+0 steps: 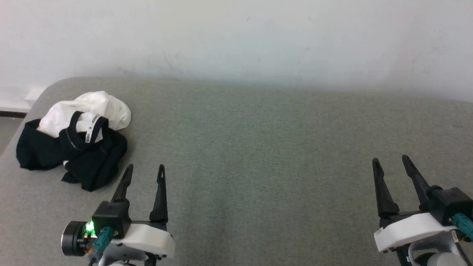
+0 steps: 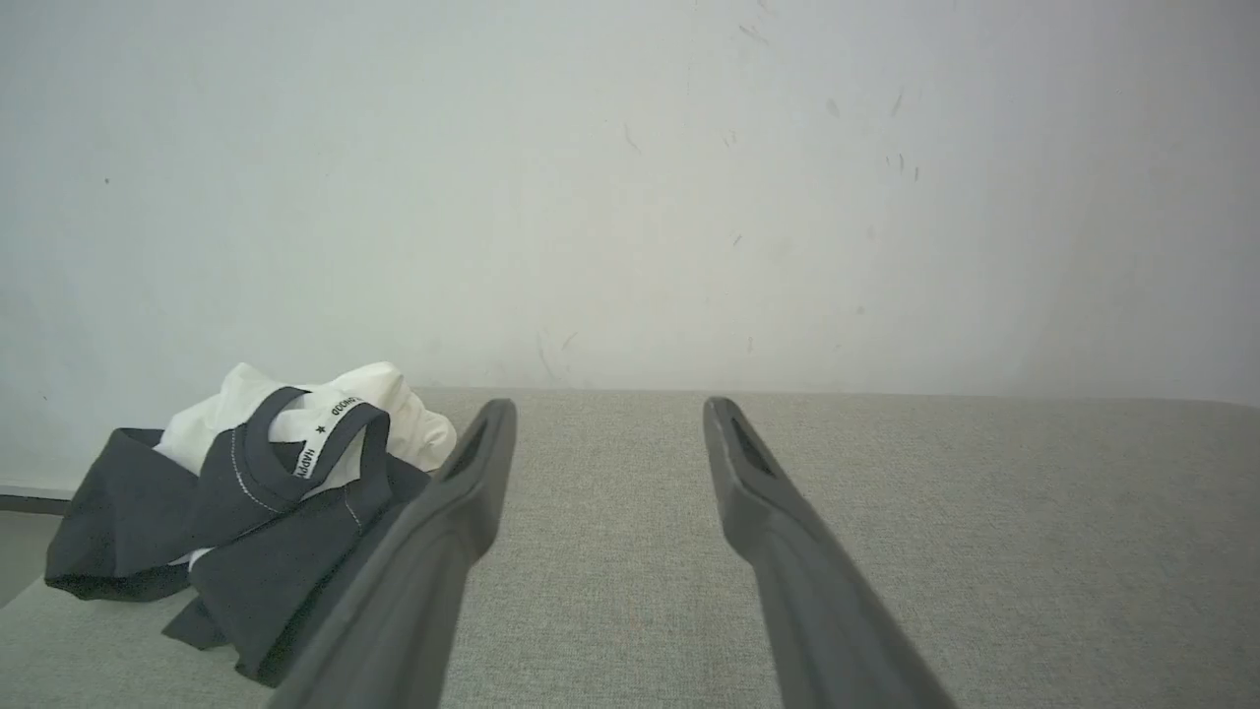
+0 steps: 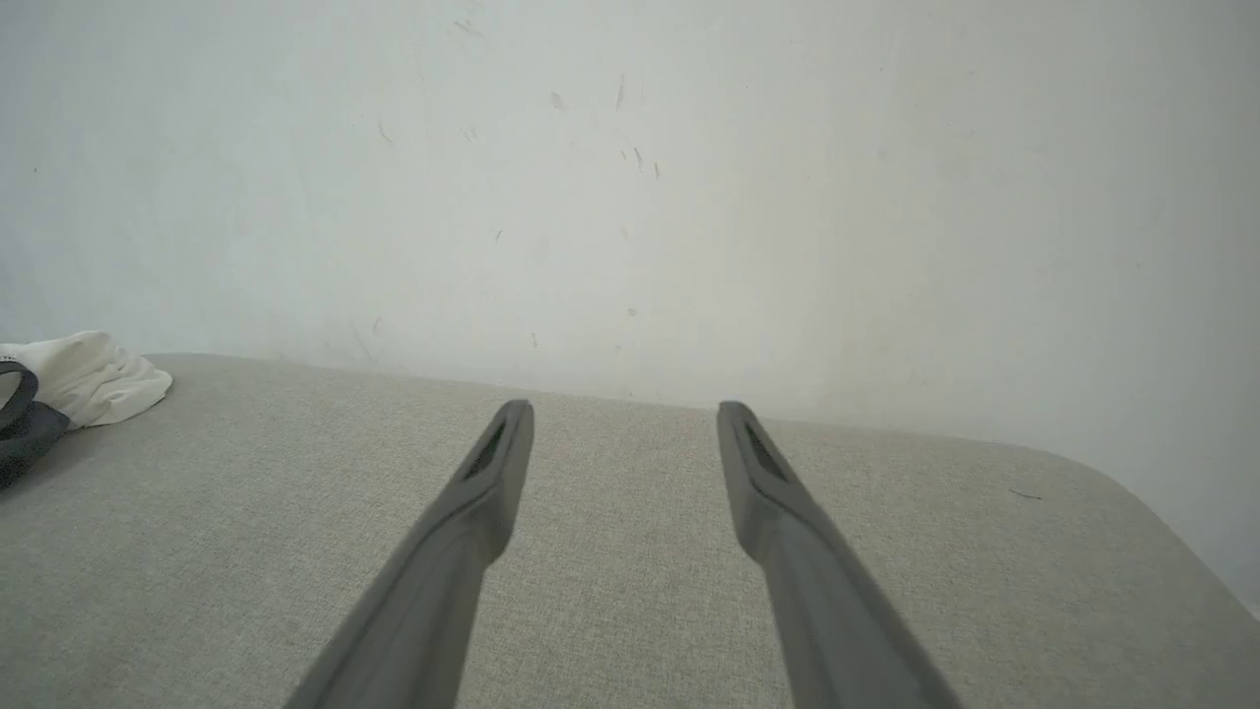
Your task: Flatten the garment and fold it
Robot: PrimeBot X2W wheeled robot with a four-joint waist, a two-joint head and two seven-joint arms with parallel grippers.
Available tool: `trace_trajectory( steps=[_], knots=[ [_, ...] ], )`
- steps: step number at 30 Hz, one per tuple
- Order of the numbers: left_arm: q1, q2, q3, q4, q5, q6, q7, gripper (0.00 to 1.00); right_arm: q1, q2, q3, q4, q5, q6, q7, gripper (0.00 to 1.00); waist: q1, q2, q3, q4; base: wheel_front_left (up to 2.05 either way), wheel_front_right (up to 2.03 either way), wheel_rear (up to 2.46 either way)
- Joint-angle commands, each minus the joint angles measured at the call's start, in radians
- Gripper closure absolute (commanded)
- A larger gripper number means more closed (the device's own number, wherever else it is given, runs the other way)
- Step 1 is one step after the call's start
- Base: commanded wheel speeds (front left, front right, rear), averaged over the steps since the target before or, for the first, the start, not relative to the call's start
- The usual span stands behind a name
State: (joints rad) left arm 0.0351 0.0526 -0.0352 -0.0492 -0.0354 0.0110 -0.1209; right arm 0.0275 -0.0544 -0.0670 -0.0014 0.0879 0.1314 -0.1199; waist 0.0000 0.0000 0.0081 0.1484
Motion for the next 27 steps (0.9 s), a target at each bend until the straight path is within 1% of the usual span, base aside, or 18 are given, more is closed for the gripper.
trace_trajectory(
  steps=[1,27],
  knots=[
    [0.013,-0.001,-0.004,-0.008,-0.003,0.008,-0.012,0.0,0.009,0.002,-0.002,0.002,0.0,0.0,-0.013,0.0,0.0,0.0,0.002,0.025,0.0,0.0,0.0],
    [0.046,-0.002,-0.015,-0.012,-0.017,0.016,-0.064,0.0,0.032,0.003,0.025,0.016,-0.005,-0.001,-0.065,0.0,0.0,0.0,-0.017,0.211,0.0,0.0,0.0]
  ],
)
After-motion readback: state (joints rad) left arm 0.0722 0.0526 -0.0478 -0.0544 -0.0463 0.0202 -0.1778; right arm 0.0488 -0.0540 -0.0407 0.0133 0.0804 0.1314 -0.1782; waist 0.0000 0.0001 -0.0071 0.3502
